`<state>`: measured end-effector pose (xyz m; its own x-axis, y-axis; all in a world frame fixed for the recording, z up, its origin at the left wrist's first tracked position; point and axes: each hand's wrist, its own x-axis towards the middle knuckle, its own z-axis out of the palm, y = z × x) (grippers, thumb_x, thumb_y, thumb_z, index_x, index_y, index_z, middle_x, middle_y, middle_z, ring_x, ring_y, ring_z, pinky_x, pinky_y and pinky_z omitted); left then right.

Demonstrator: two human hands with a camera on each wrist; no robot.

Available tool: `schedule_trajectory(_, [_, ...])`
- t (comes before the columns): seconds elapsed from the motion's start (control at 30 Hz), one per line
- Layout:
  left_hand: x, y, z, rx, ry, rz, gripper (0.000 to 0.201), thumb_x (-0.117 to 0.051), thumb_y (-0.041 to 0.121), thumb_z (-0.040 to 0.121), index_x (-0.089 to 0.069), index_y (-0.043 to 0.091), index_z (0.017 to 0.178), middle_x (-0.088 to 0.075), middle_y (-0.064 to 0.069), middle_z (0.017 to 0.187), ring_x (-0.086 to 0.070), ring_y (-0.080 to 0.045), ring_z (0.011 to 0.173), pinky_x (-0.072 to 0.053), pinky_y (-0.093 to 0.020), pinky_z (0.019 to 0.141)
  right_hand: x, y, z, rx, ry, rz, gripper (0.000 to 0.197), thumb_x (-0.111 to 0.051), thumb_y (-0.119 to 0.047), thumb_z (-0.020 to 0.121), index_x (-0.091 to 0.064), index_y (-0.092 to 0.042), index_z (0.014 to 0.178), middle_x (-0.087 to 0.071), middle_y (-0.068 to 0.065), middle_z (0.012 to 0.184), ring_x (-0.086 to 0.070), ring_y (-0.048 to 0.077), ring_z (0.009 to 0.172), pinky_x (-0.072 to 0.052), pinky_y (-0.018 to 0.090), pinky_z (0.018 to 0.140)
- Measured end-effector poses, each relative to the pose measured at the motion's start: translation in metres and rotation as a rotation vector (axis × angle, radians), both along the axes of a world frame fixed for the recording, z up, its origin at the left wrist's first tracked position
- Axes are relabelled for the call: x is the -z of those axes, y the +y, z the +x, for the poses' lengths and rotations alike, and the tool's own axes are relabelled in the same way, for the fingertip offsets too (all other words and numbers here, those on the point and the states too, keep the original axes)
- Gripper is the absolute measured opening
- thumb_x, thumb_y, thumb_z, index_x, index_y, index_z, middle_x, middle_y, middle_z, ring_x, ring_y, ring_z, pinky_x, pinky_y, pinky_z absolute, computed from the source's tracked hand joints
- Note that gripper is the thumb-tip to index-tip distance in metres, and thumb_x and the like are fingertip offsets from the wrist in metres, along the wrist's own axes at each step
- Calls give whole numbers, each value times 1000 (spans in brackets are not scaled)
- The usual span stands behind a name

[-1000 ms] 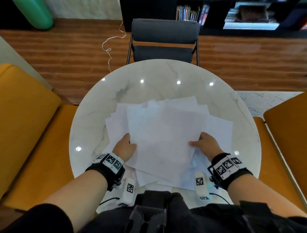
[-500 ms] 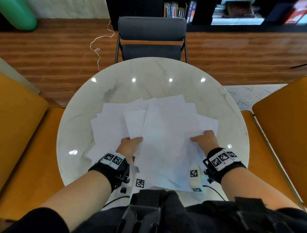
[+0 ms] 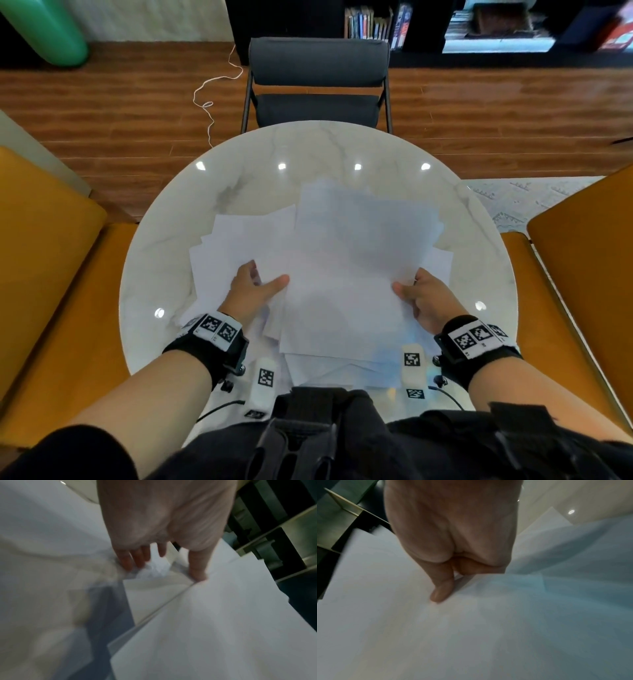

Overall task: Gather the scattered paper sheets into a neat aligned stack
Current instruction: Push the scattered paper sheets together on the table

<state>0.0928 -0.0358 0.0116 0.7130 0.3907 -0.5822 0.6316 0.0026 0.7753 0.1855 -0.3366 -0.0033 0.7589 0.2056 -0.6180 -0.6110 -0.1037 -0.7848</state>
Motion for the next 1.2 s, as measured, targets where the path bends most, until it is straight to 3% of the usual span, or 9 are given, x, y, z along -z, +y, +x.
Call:
schedule_trajectory(0.07, [-11,-1,-3,2,-48,-314,104,-87,59,36,-53,21,127,-69,2,119,-66,-17,107,-49,-43,97,-1,4,4,-75,22,79,58,-89,-28,56,-67,-18,109,-56,35,124,-57,33,97,-46,38,82])
schedule_trajectory(0.13, [-16,-6,-3,75,-36,-402,96,-87,60,29,-66,18,113,-76,-2,105,-71,-18,97,-54,-40,89,-14,19,1,-173,1,130,58,-81,-15,68,-59,-11,121,-66,21,122,-66,34,106,-54,39,89])
schedule_trajectory(0.33, [-2,5,-5,67,24,-140,33,-74,36,76,-67,22,106,-69,-8,118,-64,-28,110,-46,-48,103,-26,44,-7,-328,-140,-26,37,-62,3,86,-58,-11,120,-69,5,107,-68,17,91,-55,19,71])
schedule_trajectory(0.43, [8,19,-17,102,70,-72,39,-71,39,78,-64,24,113,-68,-2,119,-60,-27,112,-43,-46,103,-13,45,-7,-254,-226,-362,18,-64,-7,85,-59,-14,101,-62,6,99,-59,24,92,-47,27,74])
schedule_trajectory(0.67, [13,31,-30,-11,95,108,39,-62,29,87,-59,12,121,-65,-10,123,-59,-32,113,-43,-49,104,-13,56,-10,-168,-88,-939,71,-69,-31,79,-32,-19,139,-35,14,136,-37,34,127,-38,47,102])
schedule_trajectory(0.87, [13,29,-33,-48,122,-3,27,-65,28,86,-59,19,110,-66,-13,120,-62,-36,109,-47,-53,99,-10,55,4,-28,93,-662,78,-79,-24,74,-35,0,134,-48,21,135,-53,38,119,-48,44,98])
schedule_trajectory(1.0, [15,23,-30,-29,130,-11,35,-66,32,85,-59,17,117,-65,-11,122,-60,-36,112,-46,-54,100,-13,53,1,-203,81,-617,32,-72,-24,81,-55,-4,100,-57,17,133,-55,33,123,-44,31,86])
schedule_trajectory(1.13, [19,28,-32,-26,152,-49,31,-68,35,82,-60,22,108,-66,-12,121,-61,-37,110,-47,-56,98,-12,59,-3,-231,32,-603,59,-71,-20,83,-47,1,133,-53,19,135,-53,36,123,-49,36,88])
schedule_trajectory(1.2, [18,28,-32,-48,174,-66,38,-68,35,82,-60,19,116,-65,-11,123,-61,-37,110,-46,-55,99,-13,60,-6,-208,45,-547,66,-70,-18,84,-37,-1,139,-51,17,134,-55,35,116,-51,35,71])
